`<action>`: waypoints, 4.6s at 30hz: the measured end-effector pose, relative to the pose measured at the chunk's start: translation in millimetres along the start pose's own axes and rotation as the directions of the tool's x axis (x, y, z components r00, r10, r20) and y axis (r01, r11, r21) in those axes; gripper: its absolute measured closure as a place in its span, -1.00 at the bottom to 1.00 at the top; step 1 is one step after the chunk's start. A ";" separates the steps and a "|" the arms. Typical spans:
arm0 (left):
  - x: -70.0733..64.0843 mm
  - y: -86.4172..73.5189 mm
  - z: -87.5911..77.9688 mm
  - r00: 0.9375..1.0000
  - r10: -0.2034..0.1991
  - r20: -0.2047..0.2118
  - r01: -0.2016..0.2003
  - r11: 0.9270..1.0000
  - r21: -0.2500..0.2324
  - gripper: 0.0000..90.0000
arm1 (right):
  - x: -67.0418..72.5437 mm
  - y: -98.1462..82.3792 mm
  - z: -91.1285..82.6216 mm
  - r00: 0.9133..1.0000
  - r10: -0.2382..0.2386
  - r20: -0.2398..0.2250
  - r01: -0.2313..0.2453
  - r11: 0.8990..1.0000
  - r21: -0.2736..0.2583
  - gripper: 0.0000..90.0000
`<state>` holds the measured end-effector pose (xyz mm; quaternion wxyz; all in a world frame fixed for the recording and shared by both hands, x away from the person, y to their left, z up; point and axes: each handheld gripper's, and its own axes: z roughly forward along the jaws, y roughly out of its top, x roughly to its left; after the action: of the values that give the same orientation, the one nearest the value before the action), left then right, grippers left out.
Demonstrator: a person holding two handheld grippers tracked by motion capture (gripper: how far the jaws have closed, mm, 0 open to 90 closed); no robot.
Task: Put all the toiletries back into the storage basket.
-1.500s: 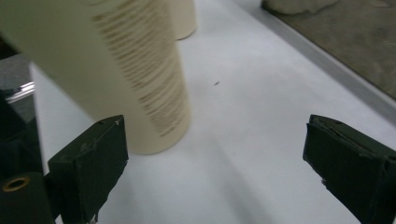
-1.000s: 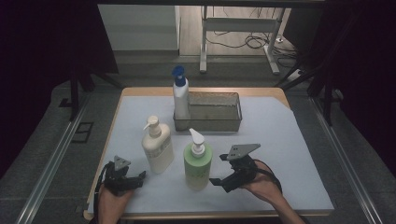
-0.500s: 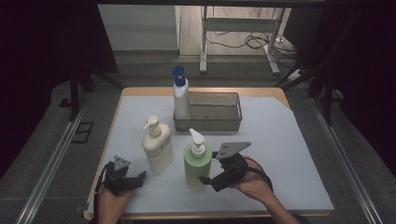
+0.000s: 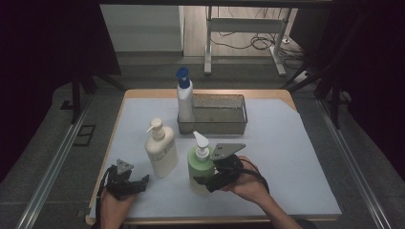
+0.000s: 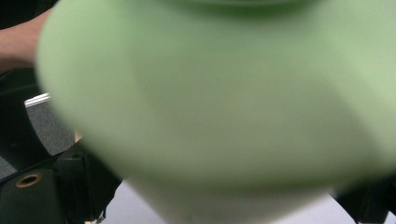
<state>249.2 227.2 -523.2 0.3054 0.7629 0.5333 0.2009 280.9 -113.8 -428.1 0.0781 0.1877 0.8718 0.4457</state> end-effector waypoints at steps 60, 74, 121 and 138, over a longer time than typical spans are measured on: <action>-0.1 0.0 0.2 1.000 0.000 -0.001 0.000 1.000 -0.002 -0.68 | -59.0 50.3 -23.9 0.962 0.137 0.235 -0.135 0.991 -0.021 -0.73; 0.0 0.0 0.3 1.000 0.000 0.000 0.000 1.000 -0.003 -0.68 | -78.1 75.7 -25.5 0.946 0.153 0.286 -0.146 0.988 -0.046 -0.73; 0.5 0.2 0.2 1.000 0.001 0.002 -0.001 1.000 -0.001 -0.68 | -160.3 113.4 -0.9 0.867 0.228 0.443 -0.205 0.974 -0.100 -0.73; 0.7 0.3 0.2 1.000 0.002 0.003 -0.002 1.000 0.000 -0.68 | -177.5 94.8 21.6 0.859 0.235 0.454 -0.224 0.971 -0.080 -0.73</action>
<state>249.7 227.6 -523.2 0.3059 0.7637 0.5321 0.2001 474.7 -117.7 -370.0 0.2311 0.3895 0.7942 0.4051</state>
